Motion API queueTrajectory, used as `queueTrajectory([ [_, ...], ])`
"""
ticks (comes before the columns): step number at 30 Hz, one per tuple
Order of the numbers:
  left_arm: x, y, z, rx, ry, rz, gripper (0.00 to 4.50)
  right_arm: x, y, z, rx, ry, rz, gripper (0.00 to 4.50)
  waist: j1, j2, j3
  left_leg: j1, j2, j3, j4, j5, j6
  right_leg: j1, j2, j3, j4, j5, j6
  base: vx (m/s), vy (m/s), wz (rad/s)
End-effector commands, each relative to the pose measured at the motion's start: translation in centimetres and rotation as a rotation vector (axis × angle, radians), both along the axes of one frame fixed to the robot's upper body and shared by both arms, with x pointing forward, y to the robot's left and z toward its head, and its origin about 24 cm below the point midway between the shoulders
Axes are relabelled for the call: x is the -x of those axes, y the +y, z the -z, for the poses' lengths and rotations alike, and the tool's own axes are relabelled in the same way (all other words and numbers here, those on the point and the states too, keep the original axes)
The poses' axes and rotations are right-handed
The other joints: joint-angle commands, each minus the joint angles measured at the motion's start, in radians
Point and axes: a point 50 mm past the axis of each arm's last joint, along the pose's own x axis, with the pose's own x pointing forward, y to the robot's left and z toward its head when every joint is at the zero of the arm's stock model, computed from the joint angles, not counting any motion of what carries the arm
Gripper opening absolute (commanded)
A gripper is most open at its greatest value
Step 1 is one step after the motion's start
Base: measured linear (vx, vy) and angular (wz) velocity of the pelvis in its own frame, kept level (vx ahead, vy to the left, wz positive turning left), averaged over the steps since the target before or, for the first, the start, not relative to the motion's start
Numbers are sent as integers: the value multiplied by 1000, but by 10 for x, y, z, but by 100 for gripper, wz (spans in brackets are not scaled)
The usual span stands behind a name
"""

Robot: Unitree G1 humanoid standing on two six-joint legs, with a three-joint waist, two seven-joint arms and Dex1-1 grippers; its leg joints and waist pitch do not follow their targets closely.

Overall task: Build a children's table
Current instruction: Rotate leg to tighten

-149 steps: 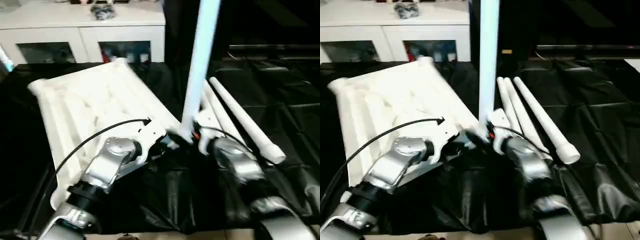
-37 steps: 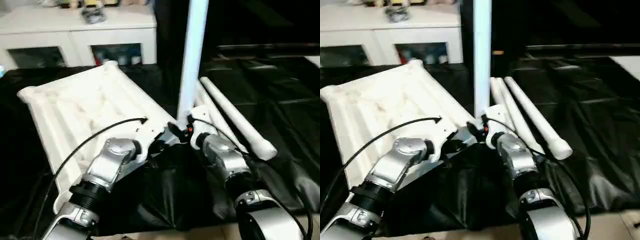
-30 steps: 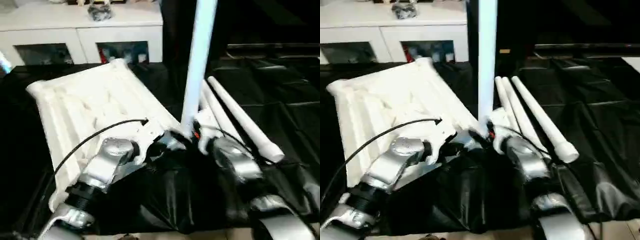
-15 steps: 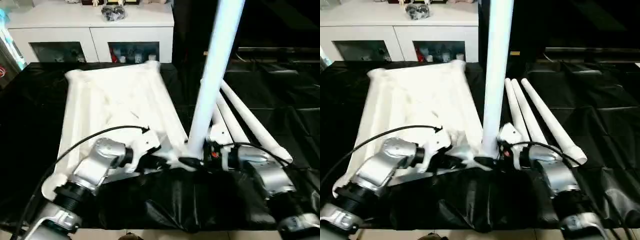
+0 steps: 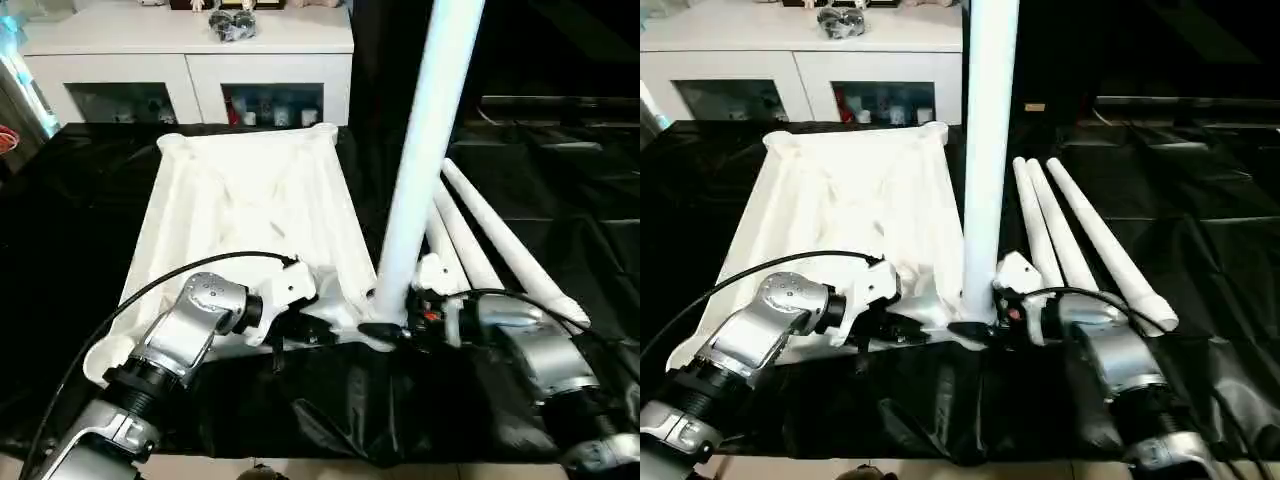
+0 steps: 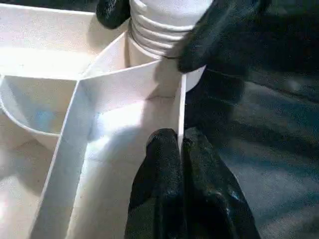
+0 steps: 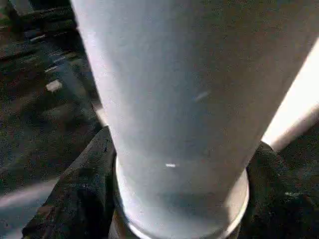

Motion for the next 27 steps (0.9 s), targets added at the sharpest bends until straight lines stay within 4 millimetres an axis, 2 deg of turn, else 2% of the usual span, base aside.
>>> queueTrajectory([
  [1,-6,-20,-15,67,-55,-7,0,-3,13,10,7,24,64,273,-7,-7,-58,23,66,-37,-81,-359,-20,29,-94,56,-88,-380,-184,0,0,0],
  [5,-13,-34,-14,80,-81,-166,0,-20,28,16,-25,54,291,273,-36,-6,-57,22,63,-38,-81,-368,-24,30,-91,57,-91,-378,-183,0,0,0],
  [7,-15,-39,-15,85,-88,-212,0,-22,33,19,-15,60,336,273,-36,-9,-59,22,61,-36,-79,-358,-17,31,-92,57,-93,-376,-179,0,0,0],
  [10,-16,-45,-17,103,-101,-256,0,-25,39,21,0,51,388,273,-36,-7,-61,20,61,-33,-76,-319,-2,31,-90,58,-90,-331,-187,0,0,0],
  [11,-14,-51,-19,119,-108,-248,0,-25,44,22,-30,70,390,273,-35,-11,-64,19,61,-31,-75,-302,7,32,-90,59,-87,-306,-192,0,0,0],
  [13,-14,-53,-19,124,-110,-244,0,-25,46,22,-41,78,389,329,-33,-7,-65,18,62,-30,-73,-285,19,33,-90,59,-86,-285,-194,0,0,0],
  [15,-11,-57,-20,132,-107,-213,0,-25,48,23,-64,92,382,345,-32,-7,-66,14,62,-30,-74,-264,31,36,-88,58,-80,-242,-202,0,0,0],
  [17,-10,-58,-20,129,-105,-205,0,-26,47,22,-55,79,384,354,-29,-5,-67,18,64,-29,-73,-267,33,34,-88,59,-80,-237,-207,0,0,0],
  [19,-9,-58,-20,128,-106,-199,0,-27,44,21,-41,58,398,385,-27,-5,-66,18,63,-28,-74,-273,30,34,-88,59,-80,-245,-207,0,0,0],
  [20,-9,-59,-20,130,-105,-196,0,-29,40,20,-27,37,413,385,-27,-2,-65,19,63,-28,-74,-279,27,34,-88,59,-81,-253,-204,0,0,0],
  [23,-8,-60,-19,131,-104,-189,0,-31,21,11,-59,-6,451,385,-26,-4,-66,20,64,-28,-74,-280,24,34,-88,59,-82,-252,-201,0,0,0],
  [25,-8,-60,-19,128,-106,-189,0,-29,15,8,-63,-22,443,385,-22,-5,-68,22,66,-28,-74,-271,29,33,-86,60,-80,-233,-196,0,0,0],
  [27,-9,-60,-18,117,-111,-195,0,-24,6,3,-65,-49,415,385,-11,-10,-70,22,66,-24,-71,-232,47,37,-84,61,-77,-183,-196,0,0,0],
])
